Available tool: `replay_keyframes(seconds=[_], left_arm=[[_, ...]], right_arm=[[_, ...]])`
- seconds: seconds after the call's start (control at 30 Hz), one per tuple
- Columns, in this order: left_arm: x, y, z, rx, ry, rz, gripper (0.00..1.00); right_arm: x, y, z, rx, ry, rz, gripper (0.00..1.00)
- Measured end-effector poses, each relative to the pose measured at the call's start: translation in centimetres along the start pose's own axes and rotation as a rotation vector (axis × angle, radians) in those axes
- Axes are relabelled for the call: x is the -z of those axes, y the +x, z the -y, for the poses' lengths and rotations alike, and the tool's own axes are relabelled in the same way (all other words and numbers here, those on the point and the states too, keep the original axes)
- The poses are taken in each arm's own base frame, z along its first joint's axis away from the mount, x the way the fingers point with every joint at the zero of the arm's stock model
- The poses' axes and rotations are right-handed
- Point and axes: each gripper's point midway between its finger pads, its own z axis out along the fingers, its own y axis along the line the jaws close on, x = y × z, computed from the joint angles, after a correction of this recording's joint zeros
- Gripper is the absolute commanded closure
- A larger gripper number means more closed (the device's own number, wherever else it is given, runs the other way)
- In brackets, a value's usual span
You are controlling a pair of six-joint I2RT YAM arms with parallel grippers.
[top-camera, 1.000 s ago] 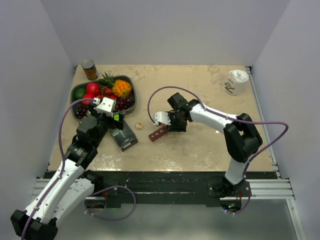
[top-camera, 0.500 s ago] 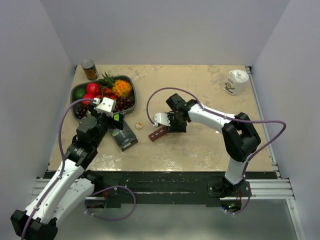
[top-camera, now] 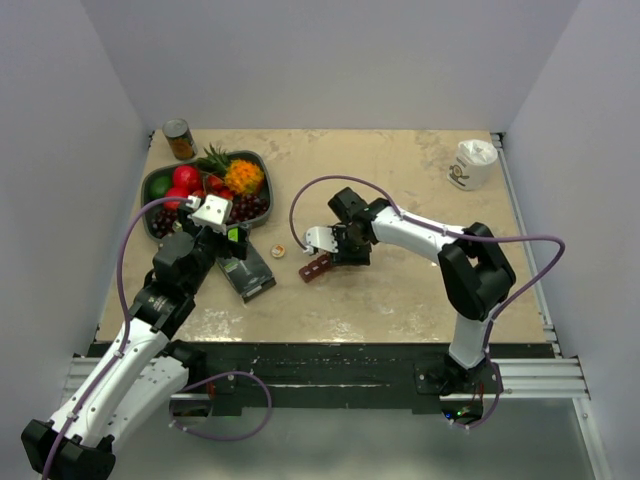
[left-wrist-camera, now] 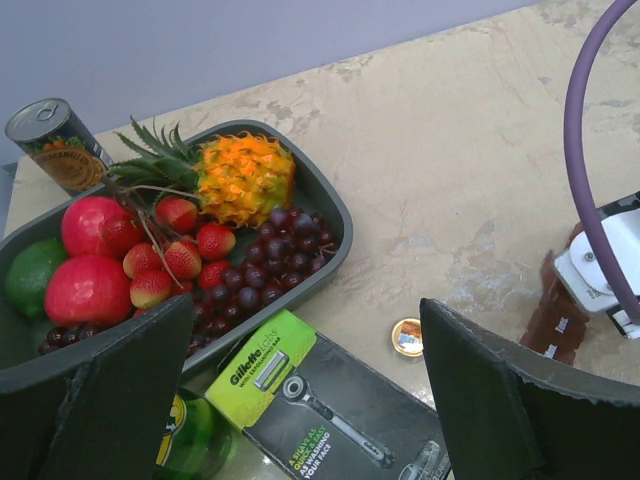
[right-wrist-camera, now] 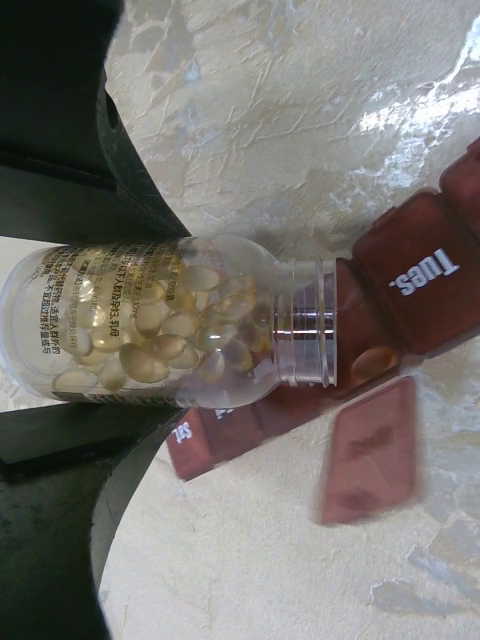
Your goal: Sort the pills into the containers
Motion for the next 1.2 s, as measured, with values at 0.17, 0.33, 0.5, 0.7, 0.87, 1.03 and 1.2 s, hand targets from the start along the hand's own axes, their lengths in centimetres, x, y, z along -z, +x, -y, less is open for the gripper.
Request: replay_keyframes(seconds=[0.17, 0.33, 0.5, 0.7, 0.87, 1.03, 1.2], left_arm=[[0.00, 0.00, 0.02, 0.000, 0.001, 0.000, 0.00], [0.00, 0.00, 0.03, 0.000, 0.002, 0.000, 0.00], [0.00, 0.00, 0.03, 0.000, 0.002, 0.000, 0.00], [0.00, 0.01, 0.03, 0.000, 0.002, 0.000, 0.00], [0.00, 0.00, 0.03, 0.000, 0.002, 0.000, 0.00], [0.00, 0.01, 0.03, 0.000, 0.002, 0.000, 0.00], [0.00, 0.00, 0.03, 0.000, 0.002, 0.000, 0.00]], right_arm=[[-0.38, 0.24, -0.14, 0.004, -0.006, -0.021, 0.97], [-0.35, 0.23, -0.16, 0.004, -0.007, -0.022, 0.97], [-0.22, 0.19, -0.15, 0.000, -0.008, -0.022, 0.97], [0.14, -0.19, 0.22, -0.013, -0.001, -0.014, 0.97], [0.16, -0.37, 0.17, -0.021, -0.005, -0.006, 0.97], [-0.01, -0.51, -0.05, -0.031, -0.016, 0.002, 0.97], [-0.02, -0.58, -0.09, -0.041, -0.016, 0.005, 0.97]])
